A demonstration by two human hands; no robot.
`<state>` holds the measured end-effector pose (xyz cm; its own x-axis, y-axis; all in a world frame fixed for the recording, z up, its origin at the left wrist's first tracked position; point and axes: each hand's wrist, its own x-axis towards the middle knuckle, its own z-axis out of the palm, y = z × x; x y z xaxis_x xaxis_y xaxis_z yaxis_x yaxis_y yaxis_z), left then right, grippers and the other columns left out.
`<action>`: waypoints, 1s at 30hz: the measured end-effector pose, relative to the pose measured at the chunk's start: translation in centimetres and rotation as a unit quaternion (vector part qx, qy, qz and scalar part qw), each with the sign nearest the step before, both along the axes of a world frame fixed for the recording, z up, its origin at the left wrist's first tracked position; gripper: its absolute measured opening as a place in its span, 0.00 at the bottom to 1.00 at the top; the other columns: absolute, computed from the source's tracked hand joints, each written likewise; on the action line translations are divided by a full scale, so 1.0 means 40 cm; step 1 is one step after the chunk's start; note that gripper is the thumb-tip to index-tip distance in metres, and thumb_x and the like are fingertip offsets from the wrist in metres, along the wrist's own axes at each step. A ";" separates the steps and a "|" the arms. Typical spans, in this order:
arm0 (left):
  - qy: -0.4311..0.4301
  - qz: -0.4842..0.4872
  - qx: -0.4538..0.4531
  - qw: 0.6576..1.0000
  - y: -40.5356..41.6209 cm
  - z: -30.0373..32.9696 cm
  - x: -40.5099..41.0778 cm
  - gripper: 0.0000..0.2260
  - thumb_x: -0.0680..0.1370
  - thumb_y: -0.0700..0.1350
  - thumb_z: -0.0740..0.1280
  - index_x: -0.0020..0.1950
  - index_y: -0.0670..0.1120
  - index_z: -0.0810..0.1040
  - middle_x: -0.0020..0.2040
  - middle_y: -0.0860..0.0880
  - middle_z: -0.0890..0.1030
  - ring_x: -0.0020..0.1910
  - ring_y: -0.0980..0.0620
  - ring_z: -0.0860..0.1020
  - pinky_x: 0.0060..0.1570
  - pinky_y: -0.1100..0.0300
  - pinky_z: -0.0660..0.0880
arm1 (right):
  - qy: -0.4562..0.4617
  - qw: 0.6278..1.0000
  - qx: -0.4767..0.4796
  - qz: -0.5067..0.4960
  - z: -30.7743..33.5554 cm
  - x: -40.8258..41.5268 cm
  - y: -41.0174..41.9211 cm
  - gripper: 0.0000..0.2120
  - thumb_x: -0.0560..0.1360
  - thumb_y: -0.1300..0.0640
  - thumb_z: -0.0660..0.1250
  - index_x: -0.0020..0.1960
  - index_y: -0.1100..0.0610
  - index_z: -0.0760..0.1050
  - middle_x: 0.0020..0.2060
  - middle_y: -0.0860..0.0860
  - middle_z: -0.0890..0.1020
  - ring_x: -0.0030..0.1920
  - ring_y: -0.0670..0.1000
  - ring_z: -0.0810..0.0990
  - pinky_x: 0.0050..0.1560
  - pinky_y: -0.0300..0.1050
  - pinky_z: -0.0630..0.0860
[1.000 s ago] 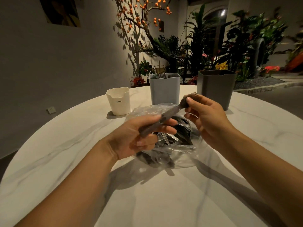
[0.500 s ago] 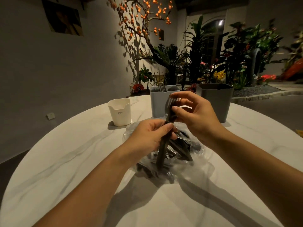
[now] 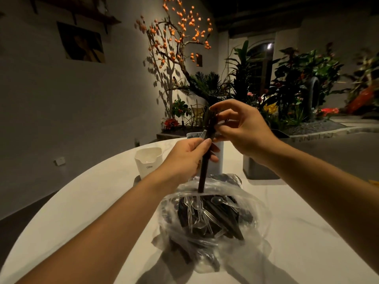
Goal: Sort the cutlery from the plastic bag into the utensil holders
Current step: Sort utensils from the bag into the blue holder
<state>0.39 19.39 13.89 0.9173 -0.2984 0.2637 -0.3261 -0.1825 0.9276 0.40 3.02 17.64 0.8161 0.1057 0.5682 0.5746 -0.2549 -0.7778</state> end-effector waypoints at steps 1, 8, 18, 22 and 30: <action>-0.013 0.011 0.004 1.000 -0.005 0.008 0.012 0.13 0.85 0.49 0.60 0.53 0.45 0.82 0.42 0.48 0.85 0.24 0.63 0.71 0.27 0.67 0.65 | -0.009 1.000 -0.006 -0.013 0.007 0.012 -0.001 0.20 0.76 0.73 0.65 0.63 0.54 0.76 0.52 0.53 0.81 0.49 0.50 0.85 0.43 0.40 0.82; -0.076 0.045 0.012 0.996 -0.029 0.045 0.090 0.07 0.83 0.43 0.64 0.56 0.46 0.81 0.46 0.47 0.85 0.24 0.65 0.74 0.33 0.60 0.72 | -0.091 0.992 -0.048 -0.076 0.040 0.087 -0.003 0.22 0.76 0.71 0.66 0.63 0.50 0.73 0.50 0.49 0.78 0.51 0.49 0.83 0.44 0.42 0.84; -0.124 0.098 0.050 0.986 -0.043 0.097 0.276 0.10 0.79 0.54 0.69 0.51 0.49 0.85 0.47 0.53 0.86 0.50 0.51 0.83 0.55 0.50 0.79 | -0.242 0.951 -0.132 -0.144 0.082 0.216 0.000 0.15 0.77 0.68 0.67 0.61 0.58 0.72 0.51 0.50 0.76 0.48 0.53 0.84 0.43 0.50 0.84; -0.133 0.097 0.054 0.985 -0.047 0.119 0.342 0.08 0.79 0.53 0.70 0.44 0.52 0.84 0.43 0.54 0.85 0.48 0.51 0.82 0.56 0.47 0.79 | -0.339 0.902 -0.196 -0.182 0.095 0.279 -0.002 0.18 0.75 0.68 0.69 0.63 0.63 0.71 0.51 0.55 0.79 0.48 0.54 0.81 0.44 0.49 0.84; -0.067 0.104 0.088 0.988 -0.049 0.047 0.460 0.07 0.80 0.50 0.69 0.52 0.50 0.85 0.48 0.52 0.85 0.52 0.48 0.82 0.54 0.50 0.79 | -0.307 0.901 -0.251 -0.178 0.026 0.389 -0.009 0.15 0.76 0.66 0.69 0.61 0.59 0.73 0.54 0.56 0.80 0.49 0.55 0.82 0.44 0.52 0.84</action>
<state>18.79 17.41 15.78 0.9238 -0.1597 0.3480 -0.3827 -0.4132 0.8263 15.97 2.65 18.68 0.3984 0.2690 0.8769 0.6687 -0.7396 -0.0769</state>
